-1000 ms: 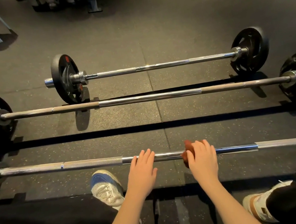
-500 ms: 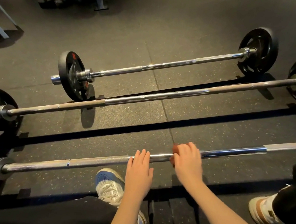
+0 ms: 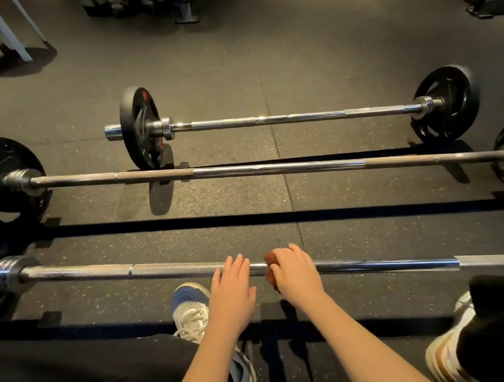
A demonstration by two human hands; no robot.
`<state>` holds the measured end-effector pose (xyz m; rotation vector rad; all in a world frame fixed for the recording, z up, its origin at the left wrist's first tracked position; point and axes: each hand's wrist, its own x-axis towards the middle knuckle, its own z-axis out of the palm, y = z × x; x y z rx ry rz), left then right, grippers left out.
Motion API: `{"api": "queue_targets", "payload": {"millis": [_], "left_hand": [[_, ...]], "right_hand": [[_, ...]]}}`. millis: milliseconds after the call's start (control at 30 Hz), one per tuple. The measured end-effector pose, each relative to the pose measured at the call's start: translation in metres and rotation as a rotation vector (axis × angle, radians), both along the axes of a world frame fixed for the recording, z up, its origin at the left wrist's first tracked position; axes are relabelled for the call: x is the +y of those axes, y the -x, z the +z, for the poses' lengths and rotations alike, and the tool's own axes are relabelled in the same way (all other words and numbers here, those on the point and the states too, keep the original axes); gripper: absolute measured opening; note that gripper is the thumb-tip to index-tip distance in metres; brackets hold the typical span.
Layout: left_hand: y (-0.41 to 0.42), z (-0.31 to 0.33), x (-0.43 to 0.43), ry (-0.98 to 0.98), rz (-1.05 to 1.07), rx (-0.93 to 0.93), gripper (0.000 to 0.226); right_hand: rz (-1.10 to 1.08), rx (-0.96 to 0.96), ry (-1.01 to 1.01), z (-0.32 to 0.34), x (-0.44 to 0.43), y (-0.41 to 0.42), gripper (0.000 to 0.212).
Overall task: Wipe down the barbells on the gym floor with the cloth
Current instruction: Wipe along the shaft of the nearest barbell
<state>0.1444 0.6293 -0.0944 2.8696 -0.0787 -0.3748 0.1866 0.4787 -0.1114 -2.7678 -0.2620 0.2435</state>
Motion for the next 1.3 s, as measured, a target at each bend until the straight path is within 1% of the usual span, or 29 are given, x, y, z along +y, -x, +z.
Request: {"api": "queue_targets", "payload": {"millis": [33, 67, 100, 167, 233, 300, 367, 433, 467, 500, 533, 600, 667, 700, 767, 833, 867, 900, 933, 1000, 1067, 1100, 1167, 1233, 1300], "left_hand": [[0.001, 0.001, 0.001, 0.002, 0.018, 0.002, 0.06], [0.001, 0.001, 0.002, 0.005, 0.035, 0.006, 0.06], [0.002, 0.001, 0.005, 0.003, 0.047, 0.007, 0.061], [0.003, 0.0, 0.01, -0.01, 0.065, 0.001, 0.061], [0.003, 0.0, 0.011, -0.011, 0.073, -0.01, 0.061], [0.003, 0.001, 0.012, -0.018, 0.062, -0.024, 0.061], [0.004, 0.002, 0.013, -0.05, 0.043, -0.028, 0.062], [0.007, 0.003, 0.019, -0.083, 0.053, -0.028, 0.063], [0.008, 0.003, 0.023, -0.093, 0.064, -0.026, 0.063], [0.01, 0.003, 0.028, -0.1, 0.072, -0.026, 0.063], [0.01, 0.003, 0.033, -0.101, 0.078, -0.025, 0.062], [0.01, 0.003, 0.039, -0.098, 0.081, -0.026, 0.062], [0.01, 0.003, 0.04, -0.092, 0.078, -0.032, 0.062], [0.009, 0.003, 0.04, -0.092, 0.076, -0.028, 0.062], [0.009, 0.003, 0.042, -0.095, 0.065, -0.003, 0.063], [0.007, 0.003, 0.045, -0.09, 0.054, 0.019, 0.064], [0.006, 0.003, 0.047, -0.081, 0.053, 0.026, 0.063], [0.005, 0.004, 0.048, -0.066, 0.053, 0.033, 0.063], [0.003, 0.005, 0.048, -0.048, 0.054, 0.041, 0.062], [0.002, 0.008, 0.048, -0.023, 0.057, 0.052, 0.062], [0.002, 0.011, 0.047, -0.002, 0.069, 0.056, 0.062], [0.003, 0.012, 0.047, 0.007, 0.08, 0.057, 0.062], [0.004, 0.012, 0.045, 0.013, 0.107, 0.052, 0.062], [0.003, 0.012, 0.043, 0.007, 0.126, 0.033, 0.061], [0.003, 0.009, 0.044, -0.019, 0.112, 0.004, 0.061]], "right_hand": [[0.026, 0.091, 0.008, 0.002, -0.004, -0.01, 0.029], [0.005, 0.153, -0.006, 0.002, -0.012, -0.014, 0.03], [-0.051, 0.159, -0.017, 0.001, -0.022, -0.013, 0.031], [-0.215, 0.039, -0.005, -0.001, -0.036, 0.008, 0.029], [-0.256, -0.08, 0.064, -0.005, -0.028, 0.027, 0.032], [-0.181, -0.079, 0.081, -0.003, 0.001, 0.026, 0.034], [-0.024, -0.03, 0.065, 0.004, 0.031, 0.01, 0.028], [0.102, 0.021, 0.064, 0.016, 0.04, -0.006, 0.023], [0.12, 0.046, 0.055, 0.018, 0.035, -0.011, 0.023], [0.102, 0.054, 0.048, 0.016, 0.026, -0.011, 0.023], [0.032, 0.031, 0.027, 0.012, 0.016, -0.007, 0.023], [-0.145, -0.081, 0.005, 0.002, 0.007, 0.012, 0.02], [-0.181, -0.146, 0.035, -0.007, 0.022, 0.024, 0.025], [-0.147, -0.153, 0.037, -0.008, 0.036, 0.025, 0.027], [0.007, -0.064, 0.004, -0.002, 0.06, 0.012, 0.028], [0.142, 0.025, 0.033, 0.008, 0.066, -0.008, 0.028], [0.172, 0.071, 0.052, 0.01, 0.062, -0.015, 0.029], [0.159, 0.091, 0.054, 0.008, 0.055, -0.016, 0.029], [0.101, 0.067, 0.052, 0.006, 0.046, -0.012, 0.028], [-0.076, -0.069, 0.059, -0.001, 0.036, 0.011, 0.024], [-0.148, -0.136, 0.048, -0.007, 0.044, 0.024, 0.026], [-0.119, -0.125, 0.028, -0.004, 0.053, 0.024, 0.026], [0.023, -0.042, -0.012, 0.003, 0.07, 0.009, 0.024], [0.126, 0.01, 0.014, 0.01, 0.071, -0.004, 0.023], [0.095, -0.018, 0.028, 0.006, 0.053, -0.002, 0.021]]}}
